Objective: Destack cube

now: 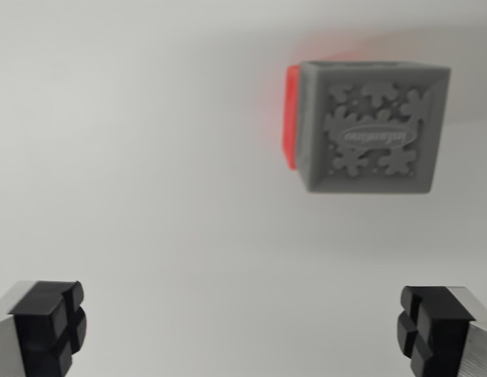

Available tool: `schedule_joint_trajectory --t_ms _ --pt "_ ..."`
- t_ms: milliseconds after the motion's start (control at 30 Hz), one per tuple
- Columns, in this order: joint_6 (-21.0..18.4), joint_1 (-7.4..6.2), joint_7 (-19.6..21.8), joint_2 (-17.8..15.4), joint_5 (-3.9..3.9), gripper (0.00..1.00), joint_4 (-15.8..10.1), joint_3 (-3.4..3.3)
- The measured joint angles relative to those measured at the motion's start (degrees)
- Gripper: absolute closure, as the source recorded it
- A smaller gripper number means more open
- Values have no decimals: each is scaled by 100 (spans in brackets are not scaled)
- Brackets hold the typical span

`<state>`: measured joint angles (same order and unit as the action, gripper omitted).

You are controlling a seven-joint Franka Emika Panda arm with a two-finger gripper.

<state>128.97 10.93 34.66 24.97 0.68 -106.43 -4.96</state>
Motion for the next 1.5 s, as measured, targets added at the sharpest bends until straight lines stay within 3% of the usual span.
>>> schedule_joint_trajectory --t_ms 567,900,1333,1367,1500 --pt "368 466 -557 867 241 0 701 11" --pt "770 488 -572 1293 260 0 710 62" --pt "1055 518 -580 1613 273 0 753 96" --pt "1058 520 -580 1617 273 100 755 98" --pt "1060 524 -580 1618 273 100 759 100"
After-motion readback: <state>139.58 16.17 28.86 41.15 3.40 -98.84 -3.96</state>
